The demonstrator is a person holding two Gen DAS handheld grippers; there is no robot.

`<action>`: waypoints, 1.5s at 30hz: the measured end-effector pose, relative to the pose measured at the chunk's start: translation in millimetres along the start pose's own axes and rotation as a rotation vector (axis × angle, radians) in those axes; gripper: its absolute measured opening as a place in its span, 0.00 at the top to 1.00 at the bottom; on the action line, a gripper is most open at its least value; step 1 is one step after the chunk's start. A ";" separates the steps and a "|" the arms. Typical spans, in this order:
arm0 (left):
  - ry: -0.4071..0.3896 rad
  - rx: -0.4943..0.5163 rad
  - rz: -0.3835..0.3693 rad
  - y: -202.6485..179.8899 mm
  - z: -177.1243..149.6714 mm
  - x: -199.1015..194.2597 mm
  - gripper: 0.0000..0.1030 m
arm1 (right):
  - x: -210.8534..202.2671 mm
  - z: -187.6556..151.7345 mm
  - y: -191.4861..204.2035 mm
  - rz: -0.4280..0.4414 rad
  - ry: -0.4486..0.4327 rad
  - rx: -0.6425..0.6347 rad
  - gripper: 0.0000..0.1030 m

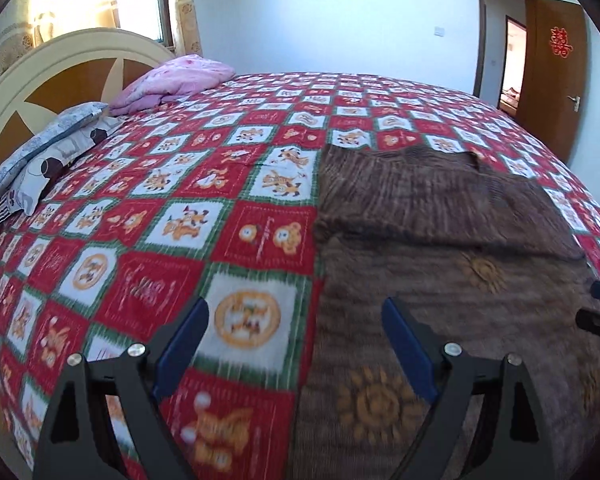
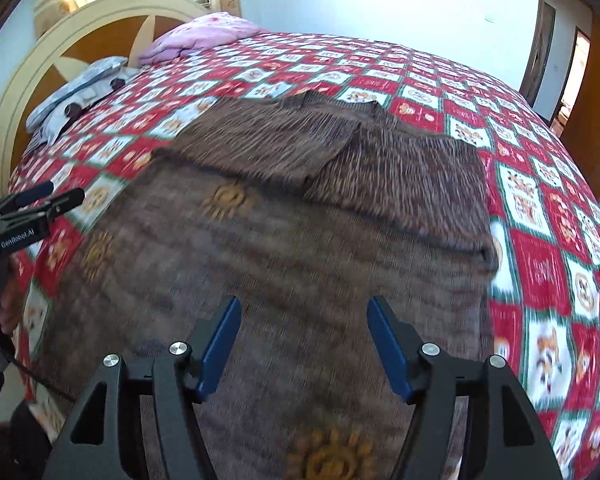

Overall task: Fold small clothes
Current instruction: 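Open the right tool and release the folded side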

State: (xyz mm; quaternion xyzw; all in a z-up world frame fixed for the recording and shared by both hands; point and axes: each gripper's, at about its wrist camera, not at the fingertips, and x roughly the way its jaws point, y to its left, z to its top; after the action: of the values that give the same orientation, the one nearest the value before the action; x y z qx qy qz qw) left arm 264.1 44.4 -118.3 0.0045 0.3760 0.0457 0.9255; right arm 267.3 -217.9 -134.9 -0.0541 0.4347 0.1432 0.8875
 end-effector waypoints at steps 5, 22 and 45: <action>-0.011 0.013 -0.004 4.7 -22.7 -22.8 0.12 | -12.3 -26.4 11.4 -0.014 0.011 -0.016 0.35; 0.028 0.068 -0.033 10.2 -88.2 -61.2 0.12 | -40.9 -88.4 26.0 -0.024 0.053 -0.002 0.35; 0.219 0.015 -0.219 7.5 -153.6 -60.8 0.54 | -68.0 -146.2 20.0 -0.026 0.042 0.086 0.33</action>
State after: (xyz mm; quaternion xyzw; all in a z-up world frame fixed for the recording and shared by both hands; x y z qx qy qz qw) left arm 113.2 42.5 -185.8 -0.0346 0.4732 -0.0581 0.8783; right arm 111.2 -245.1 -170.9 -0.0245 0.4584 0.1118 0.8813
